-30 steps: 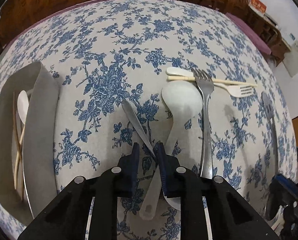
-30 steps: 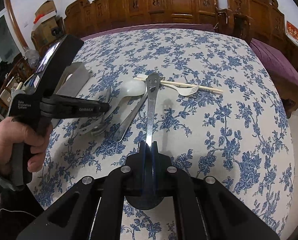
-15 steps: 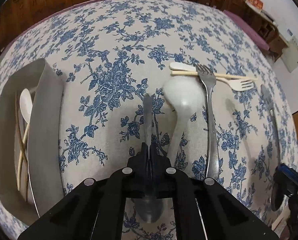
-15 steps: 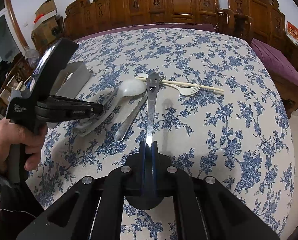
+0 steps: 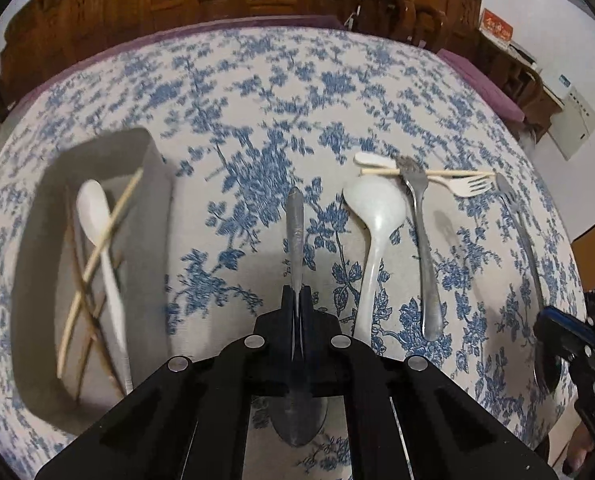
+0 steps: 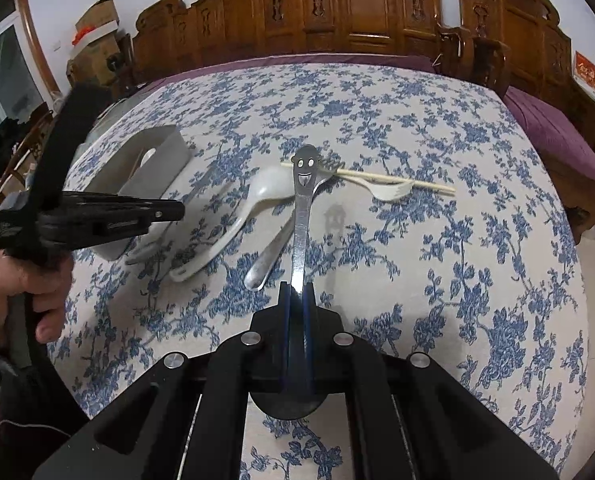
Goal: Organize utensils
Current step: 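Carry the smiley-face spoon with the right gripper while the left lifts the metal spoon toward the tray, then drop the metal spoon into the tray with the left gripper while the right carries its spoon over, then lower the smiley-face spoon into the tray and open the right gripper, then return the right gripper to the pile and grasp a steel fork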
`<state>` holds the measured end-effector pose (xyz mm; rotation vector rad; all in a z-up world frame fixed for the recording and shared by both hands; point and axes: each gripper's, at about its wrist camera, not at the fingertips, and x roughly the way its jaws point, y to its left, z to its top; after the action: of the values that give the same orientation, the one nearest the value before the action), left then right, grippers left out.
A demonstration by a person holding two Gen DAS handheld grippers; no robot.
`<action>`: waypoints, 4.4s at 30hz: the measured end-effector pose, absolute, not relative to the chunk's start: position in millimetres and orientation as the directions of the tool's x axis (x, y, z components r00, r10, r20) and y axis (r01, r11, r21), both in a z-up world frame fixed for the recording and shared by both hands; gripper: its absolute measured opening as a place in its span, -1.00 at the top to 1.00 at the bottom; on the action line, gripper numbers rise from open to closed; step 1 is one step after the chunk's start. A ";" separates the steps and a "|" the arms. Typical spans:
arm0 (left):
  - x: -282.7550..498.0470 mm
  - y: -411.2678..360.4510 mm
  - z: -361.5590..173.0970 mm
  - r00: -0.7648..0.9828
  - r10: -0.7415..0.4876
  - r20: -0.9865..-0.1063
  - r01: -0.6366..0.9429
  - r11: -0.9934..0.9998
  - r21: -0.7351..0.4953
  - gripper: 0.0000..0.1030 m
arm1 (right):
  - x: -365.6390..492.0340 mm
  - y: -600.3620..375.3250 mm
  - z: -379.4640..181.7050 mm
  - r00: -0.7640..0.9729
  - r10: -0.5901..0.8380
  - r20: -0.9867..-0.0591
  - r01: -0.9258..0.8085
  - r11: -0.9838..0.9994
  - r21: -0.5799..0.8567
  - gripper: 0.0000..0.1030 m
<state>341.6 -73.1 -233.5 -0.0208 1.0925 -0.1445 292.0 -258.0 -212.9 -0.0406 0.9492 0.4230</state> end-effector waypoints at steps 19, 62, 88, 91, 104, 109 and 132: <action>321.7 -23.6 -158.5 0.574 -0.125 -0.809 0.117 0.991 -0.070 0.94 | 302.9 -192.6 -173.9 0.510 0.425 -0.748 -0.419 0.882 0.215 0.86; 297.1 105.0 -178.8 0.582 -0.072 -0.810 0.016 0.997 -0.077 0.93 | 315.1 -50.0 -175.8 0.437 0.499 -0.749 -0.505 0.825 0.254 0.86; 269.1 147.6 -168.0 0.609 -0.031 -0.793 -0.012 0.999 -0.048 0.93 | 345.7 14.4 -217.6 0.394 0.491 -0.777 -0.473 0.833 0.287 0.85; 267.5 147.3 -166.2 0.611 -0.026 -0.791 -0.008 0.999 -0.040 0.93 | 347.3 16.2 -218.6 0.397 0.489 -0.777 -0.476 0.833 0.281 0.85; 268.0 145.9 -172.1 0.602 -0.024 -0.798 -0.018 0.999 -0.043 0.93 | 348.2 12.7 -215.2 0.383 0.550 -0.742 -0.486 0.803 0.345 0.79; 265.2 139.9 -174.0 0.598 -0.025 -0.801 -0.016 0.999 -0.043 0.90 | 336.8 0.0 -201.4 0.420 0.536 -0.732 -0.525 0.802 0.285 0.79; 267.4 17.5 -182.8 0.602 -0.158 -0.783 0.149 0.985 -0.084 0.24 | 297.2 -207.9 -204.2 0.545 0.341 -0.766 -0.413 0.904 0.109 0.49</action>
<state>267.4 17.5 -182.8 -0.0098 0.9071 -0.1779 297.2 -207.9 -204.2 -0.0877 0.8877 0.4477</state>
